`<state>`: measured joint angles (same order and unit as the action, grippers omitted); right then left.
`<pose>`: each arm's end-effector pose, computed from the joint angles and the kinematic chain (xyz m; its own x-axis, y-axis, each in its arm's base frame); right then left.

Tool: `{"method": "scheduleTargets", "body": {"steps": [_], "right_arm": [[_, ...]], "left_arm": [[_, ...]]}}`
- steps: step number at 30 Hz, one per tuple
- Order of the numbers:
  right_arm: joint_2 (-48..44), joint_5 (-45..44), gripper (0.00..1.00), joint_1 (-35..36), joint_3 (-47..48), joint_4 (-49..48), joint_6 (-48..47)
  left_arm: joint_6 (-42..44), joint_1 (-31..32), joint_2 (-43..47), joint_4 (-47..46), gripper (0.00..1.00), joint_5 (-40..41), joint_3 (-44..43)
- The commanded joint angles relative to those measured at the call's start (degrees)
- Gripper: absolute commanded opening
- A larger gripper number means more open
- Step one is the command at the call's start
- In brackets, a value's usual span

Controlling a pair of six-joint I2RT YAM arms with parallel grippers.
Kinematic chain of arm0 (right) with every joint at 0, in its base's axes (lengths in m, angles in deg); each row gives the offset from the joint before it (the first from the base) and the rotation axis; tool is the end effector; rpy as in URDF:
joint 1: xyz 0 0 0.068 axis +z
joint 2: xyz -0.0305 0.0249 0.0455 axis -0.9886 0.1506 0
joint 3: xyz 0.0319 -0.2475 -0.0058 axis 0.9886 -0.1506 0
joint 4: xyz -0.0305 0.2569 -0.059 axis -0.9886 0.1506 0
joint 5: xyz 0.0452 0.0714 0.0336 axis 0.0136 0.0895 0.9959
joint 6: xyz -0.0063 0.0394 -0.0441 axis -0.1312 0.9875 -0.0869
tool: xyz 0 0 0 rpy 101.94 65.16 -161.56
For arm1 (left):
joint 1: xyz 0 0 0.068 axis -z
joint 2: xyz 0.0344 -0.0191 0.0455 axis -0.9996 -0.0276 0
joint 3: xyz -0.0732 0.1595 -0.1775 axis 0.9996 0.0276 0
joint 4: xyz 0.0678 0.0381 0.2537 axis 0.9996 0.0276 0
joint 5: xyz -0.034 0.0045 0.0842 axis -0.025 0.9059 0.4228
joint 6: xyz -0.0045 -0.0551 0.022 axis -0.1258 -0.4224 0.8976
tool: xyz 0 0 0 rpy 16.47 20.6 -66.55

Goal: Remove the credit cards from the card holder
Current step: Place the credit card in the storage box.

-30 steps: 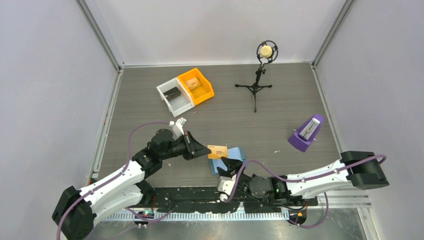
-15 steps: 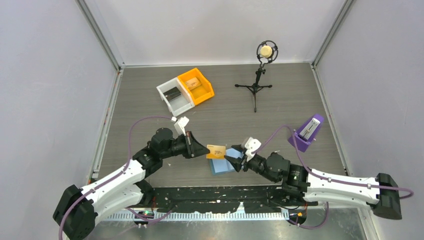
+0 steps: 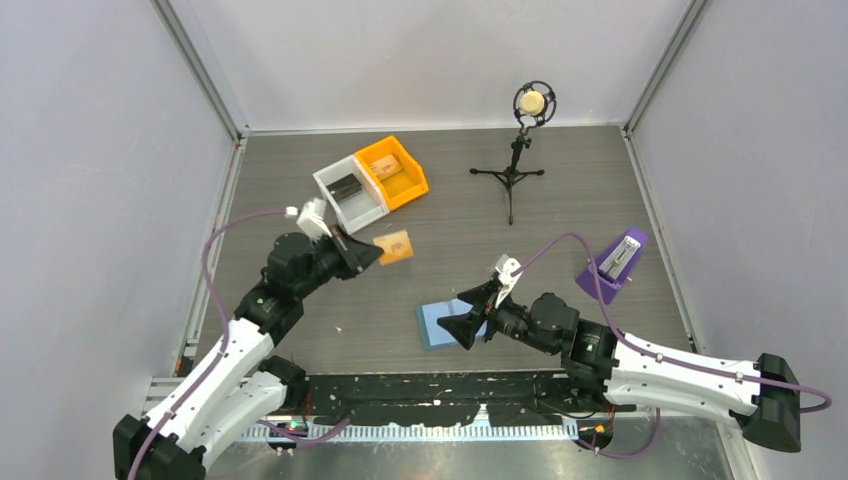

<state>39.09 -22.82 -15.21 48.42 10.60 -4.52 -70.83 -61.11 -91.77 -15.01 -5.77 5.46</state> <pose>0.0865 0.1831 0.2292 -0.3152 0.0624 -0.9470 -0.8034 0.5137 0.3012 0.1863 -0.1078 0.2499 -0.6651 -0.4970 -0.5574 0.2113 0.5906 -0.7788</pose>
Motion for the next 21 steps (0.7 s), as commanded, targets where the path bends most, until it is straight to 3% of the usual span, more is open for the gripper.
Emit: {"method": "scheduleTargets", "body": {"steps": [1, 4, 17, 21], "right_arm": [[1.83, -3.52, 0.94, -0.29, 4.02, 0.93, 1.42], [2.74, -5.41, 1.0, -0.25, 5.31, 4.79, 0.4], [-2.49, -11.43, 0.95, -0.3, 4.99, 7.24, -3.47], [-3.97, -13.18, 0.95, -0.33, 5.69, 7.44, -4.21]], "left_arm": [[2.06, -5.42, 0.59, 1.92, 0.0, 10.31, -5.68], [2.17, -8.81, -3.15, 0.08, 0.0, 9.84, -9.48], [0.35, -16.96, -36.21, -6.32, 0.0, 2.78, -31.07], [0.53, -17.42, -46.04, -3.2, 0.0, 2.57, -38.62]]}}
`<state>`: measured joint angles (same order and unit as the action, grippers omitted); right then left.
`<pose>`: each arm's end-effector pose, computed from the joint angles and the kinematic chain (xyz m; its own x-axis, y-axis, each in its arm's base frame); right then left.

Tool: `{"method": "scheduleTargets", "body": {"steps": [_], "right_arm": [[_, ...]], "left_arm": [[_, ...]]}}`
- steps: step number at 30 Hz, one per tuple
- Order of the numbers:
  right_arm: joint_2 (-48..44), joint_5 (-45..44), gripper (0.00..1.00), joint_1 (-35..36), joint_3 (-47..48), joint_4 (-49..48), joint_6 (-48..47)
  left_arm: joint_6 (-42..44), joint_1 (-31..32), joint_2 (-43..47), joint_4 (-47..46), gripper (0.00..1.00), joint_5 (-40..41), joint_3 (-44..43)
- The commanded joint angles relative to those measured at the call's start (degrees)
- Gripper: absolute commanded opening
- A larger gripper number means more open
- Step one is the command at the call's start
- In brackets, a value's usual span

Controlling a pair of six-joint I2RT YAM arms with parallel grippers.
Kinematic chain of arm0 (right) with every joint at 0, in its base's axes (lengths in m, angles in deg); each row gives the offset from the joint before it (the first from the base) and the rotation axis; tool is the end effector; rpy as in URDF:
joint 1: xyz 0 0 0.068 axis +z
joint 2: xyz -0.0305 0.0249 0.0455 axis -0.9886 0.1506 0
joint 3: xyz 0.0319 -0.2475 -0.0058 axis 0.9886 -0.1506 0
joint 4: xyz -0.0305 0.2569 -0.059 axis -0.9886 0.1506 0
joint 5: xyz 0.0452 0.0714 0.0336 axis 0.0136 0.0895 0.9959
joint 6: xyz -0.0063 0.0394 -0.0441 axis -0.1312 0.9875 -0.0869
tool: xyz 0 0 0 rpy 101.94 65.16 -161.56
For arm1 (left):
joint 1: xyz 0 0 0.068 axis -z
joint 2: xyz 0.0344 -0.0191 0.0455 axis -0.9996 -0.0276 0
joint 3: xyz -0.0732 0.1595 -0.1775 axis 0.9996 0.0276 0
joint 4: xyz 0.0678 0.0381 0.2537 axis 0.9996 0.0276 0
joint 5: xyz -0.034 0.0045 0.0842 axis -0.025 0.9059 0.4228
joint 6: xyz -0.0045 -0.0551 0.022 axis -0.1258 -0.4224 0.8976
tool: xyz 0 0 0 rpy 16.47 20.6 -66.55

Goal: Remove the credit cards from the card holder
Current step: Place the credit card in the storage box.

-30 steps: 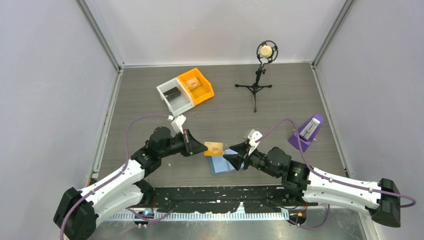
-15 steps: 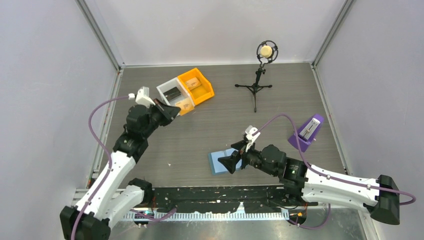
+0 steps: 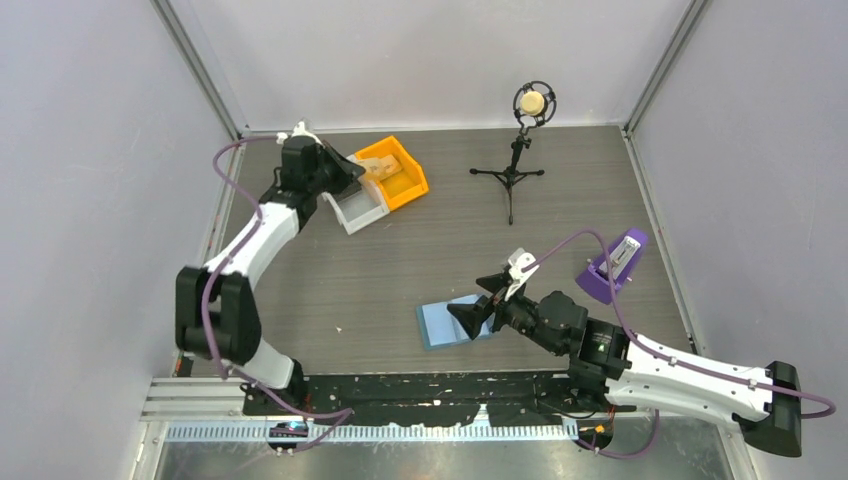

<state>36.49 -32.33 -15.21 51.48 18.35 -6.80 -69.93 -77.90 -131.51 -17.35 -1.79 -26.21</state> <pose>0.0898 0.1729 0.2417 -0.2707 0.0471 -0.9615 -0.7202 0.6529 0.2347 0.3488 -0.0722 0.2744 -0.5020 -0.6671 -0.5504 -0.0743 0.6673 -0.7411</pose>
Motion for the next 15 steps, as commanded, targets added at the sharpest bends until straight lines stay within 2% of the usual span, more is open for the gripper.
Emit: {"method": "scheduleTargets", "body": {"steps": [1, 9, 15], "right_arm": [[-1.28, -3.89, 0.95, -0.31, 2.78, -0.38, -2.03], [2.92, -6.37, 0.95, -0.52, 7.35, 4.67, -4.13], [4.84, -6.24, 0.95, -0.69, 7.56, 3.98, -3.9]], "left_arm": [[-0.71, -0.86, -8.22, -0.87, 0.0, -1.65, -8.41], [-3.99, -1.03, -22.55, -1.89, 0.0, -0.48, -17.59], [-3.2, -1.2, -30.72, 1.06, 0.0, -0.47, -27.21]]}}
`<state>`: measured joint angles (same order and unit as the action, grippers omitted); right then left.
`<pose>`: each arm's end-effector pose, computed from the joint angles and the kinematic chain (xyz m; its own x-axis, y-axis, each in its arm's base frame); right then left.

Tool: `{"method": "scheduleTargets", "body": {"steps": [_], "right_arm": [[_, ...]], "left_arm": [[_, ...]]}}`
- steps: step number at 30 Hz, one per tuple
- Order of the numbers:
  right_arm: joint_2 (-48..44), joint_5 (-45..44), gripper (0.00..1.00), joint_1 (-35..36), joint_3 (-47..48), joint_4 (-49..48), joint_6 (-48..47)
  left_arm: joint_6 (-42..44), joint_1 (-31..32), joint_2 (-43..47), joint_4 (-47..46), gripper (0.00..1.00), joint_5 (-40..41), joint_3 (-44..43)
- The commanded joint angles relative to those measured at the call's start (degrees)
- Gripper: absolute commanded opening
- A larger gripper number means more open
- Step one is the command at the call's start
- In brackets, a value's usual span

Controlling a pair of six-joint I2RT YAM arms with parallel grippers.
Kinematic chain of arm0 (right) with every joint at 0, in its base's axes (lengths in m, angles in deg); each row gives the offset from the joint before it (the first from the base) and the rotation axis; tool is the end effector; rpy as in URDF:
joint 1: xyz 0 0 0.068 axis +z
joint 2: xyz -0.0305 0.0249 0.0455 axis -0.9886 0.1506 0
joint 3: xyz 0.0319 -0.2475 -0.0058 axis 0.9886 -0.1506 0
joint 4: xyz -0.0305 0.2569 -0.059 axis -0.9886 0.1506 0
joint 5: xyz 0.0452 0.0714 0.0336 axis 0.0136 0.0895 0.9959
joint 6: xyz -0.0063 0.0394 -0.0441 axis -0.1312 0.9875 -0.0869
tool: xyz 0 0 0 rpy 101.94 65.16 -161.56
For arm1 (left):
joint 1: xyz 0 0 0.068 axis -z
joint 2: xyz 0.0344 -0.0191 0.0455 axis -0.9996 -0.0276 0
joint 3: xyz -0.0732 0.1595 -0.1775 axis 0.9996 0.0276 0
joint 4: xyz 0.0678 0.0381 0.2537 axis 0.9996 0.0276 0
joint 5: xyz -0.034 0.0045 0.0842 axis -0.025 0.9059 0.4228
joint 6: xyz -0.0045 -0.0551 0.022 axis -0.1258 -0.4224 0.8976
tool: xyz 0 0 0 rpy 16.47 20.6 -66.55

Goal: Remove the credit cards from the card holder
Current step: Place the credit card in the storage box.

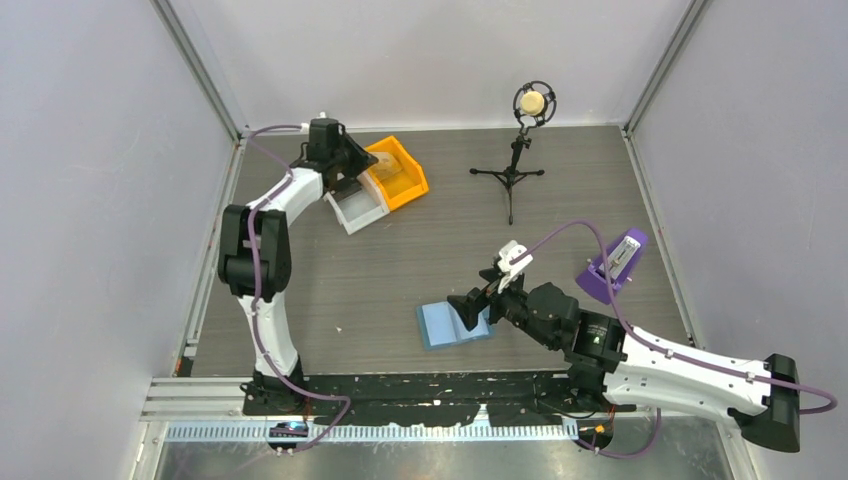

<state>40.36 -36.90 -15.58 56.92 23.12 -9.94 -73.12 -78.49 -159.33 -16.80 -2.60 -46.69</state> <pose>0.0969 0.1776 0.2555 -0.2410 -0.0238 -0.9702 -0.6737 0.7238 0.1496 0.4487 -0.0866 0.2124 -0.5642 -0.6933 -0.4484 -0.2038 0.6432 -0.7381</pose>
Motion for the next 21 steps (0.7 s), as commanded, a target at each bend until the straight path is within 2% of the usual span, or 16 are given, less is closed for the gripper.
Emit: {"method": "scheduleTargets", "body": {"steps": [1, 7, 21], "right_arm": [[1.64, -2.03, 0.95, -0.34, 1.95, -1.11, -0.58], [5.15, -1.57, 0.95, -1.13, 2.76, -1.21, -0.39], [5.19, -1.66, 0.95, -4.11, 2.84, -2.99, -0.37]], "left_arm": [[0.03, -0.62, -3.98, 0.78, 0.0, 0.45, -7.74], [-0.03, -0.77, -7.56, 1.63, 0.0, 1.2, -10.85], [2.96, -0.72, -11.72, 5.58, 0.0, 2.74, -15.38]]}}
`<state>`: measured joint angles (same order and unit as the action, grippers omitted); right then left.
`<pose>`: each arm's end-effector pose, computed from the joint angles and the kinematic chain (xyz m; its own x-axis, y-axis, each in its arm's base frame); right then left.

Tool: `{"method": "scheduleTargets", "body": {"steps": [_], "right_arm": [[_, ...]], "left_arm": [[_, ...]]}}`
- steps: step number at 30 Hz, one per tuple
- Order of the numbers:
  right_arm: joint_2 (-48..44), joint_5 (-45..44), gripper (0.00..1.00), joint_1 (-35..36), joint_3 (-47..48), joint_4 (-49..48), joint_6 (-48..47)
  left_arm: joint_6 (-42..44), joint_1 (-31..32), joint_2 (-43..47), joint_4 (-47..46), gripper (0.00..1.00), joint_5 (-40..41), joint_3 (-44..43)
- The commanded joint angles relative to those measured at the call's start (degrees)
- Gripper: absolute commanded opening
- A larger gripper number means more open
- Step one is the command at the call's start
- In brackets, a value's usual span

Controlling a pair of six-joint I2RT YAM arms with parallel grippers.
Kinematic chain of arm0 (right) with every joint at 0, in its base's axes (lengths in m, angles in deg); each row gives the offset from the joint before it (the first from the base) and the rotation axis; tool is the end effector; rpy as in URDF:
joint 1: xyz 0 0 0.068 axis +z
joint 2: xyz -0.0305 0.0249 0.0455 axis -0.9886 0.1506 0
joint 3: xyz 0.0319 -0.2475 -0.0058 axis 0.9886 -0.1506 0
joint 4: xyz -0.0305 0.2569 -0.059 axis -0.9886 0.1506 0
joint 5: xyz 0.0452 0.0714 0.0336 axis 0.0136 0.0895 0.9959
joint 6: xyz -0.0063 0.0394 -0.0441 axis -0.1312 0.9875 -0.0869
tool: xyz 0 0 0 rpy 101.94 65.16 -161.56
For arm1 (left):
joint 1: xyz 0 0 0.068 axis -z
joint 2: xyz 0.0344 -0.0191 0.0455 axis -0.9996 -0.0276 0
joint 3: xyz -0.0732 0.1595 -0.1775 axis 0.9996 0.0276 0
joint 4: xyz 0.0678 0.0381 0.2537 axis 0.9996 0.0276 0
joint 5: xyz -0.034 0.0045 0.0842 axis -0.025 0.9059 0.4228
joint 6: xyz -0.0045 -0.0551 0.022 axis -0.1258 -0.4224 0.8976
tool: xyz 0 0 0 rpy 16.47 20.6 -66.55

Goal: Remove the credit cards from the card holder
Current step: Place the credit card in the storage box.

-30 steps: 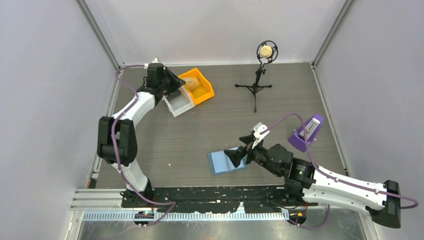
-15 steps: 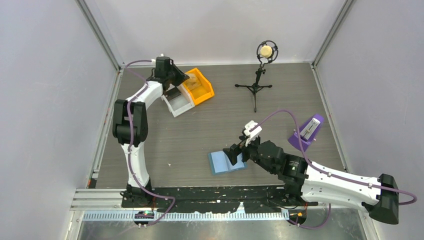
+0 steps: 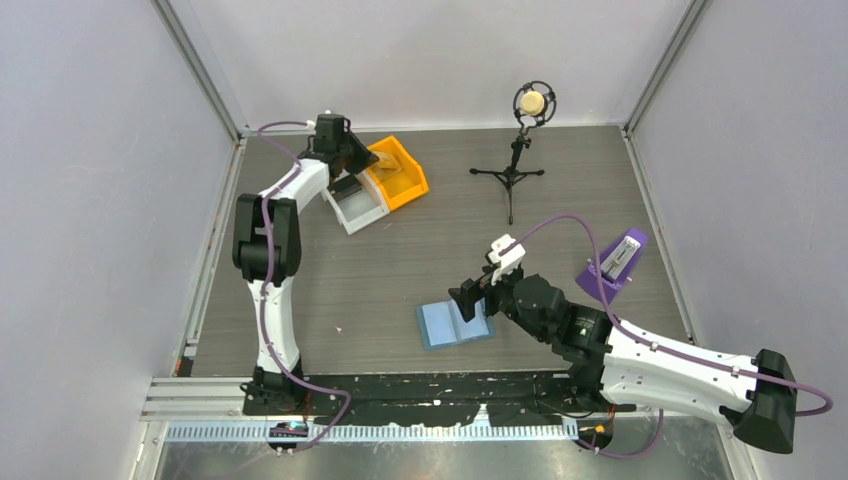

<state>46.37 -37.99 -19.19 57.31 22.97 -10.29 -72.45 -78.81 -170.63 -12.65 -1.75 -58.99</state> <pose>0.1151 0.1832 0.2386 -0.2781 -0.0921 -0.9561 -0.6090 0.7867 0.1014 0.4884 -0.0901 0.1896 -0.5777 -0.6884 -0.4386 -0.2472 0.6596 -0.7098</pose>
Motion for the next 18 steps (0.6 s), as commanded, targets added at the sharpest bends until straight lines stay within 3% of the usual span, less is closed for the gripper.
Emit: {"method": "scheduleTargets", "body": {"steps": [1, 13, 18], "right_arm": [[-1.21, -0.52, 0.95, -0.75, 2.36, -2.82, -0.11], [-2.34, 0.43, 0.95, -1.5, 1.49, -3.26, -0.13], [-3.05, 0.42, 0.95, -1.56, 1.41, -3.65, -0.75]], "left_arm": [[2.63, -0.37, -0.4, 1.63, 0.0, 2.22, -3.06], [1.34, -0.3, -1.54, 1.39, 0.0, 3.34, -2.95], [0.53, -0.37, -1.63, 1.23, 0.11, 3.65, -3.15]]}}
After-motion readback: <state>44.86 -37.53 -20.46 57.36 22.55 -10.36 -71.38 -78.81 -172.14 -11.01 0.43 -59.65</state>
